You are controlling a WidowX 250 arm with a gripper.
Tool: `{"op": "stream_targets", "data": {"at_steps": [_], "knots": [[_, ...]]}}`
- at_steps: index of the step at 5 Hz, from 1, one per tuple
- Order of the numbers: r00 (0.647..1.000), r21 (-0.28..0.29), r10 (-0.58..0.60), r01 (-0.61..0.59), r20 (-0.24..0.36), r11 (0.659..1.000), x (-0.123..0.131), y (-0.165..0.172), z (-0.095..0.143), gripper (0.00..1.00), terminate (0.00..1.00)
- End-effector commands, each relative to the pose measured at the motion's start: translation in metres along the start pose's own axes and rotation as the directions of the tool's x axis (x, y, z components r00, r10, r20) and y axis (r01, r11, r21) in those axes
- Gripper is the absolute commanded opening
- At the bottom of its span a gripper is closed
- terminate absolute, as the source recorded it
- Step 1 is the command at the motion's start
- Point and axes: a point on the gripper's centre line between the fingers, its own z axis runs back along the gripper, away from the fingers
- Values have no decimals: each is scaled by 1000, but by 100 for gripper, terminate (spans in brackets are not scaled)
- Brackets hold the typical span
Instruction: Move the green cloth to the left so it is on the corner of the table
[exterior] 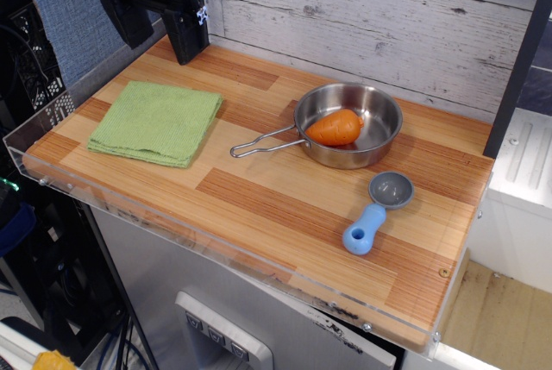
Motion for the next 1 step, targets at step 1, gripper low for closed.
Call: {"op": "stream_targets", "data": {"at_steps": [1], "knots": [[999,28,-12,11,48,1000,0,0,18,100,100]]}}
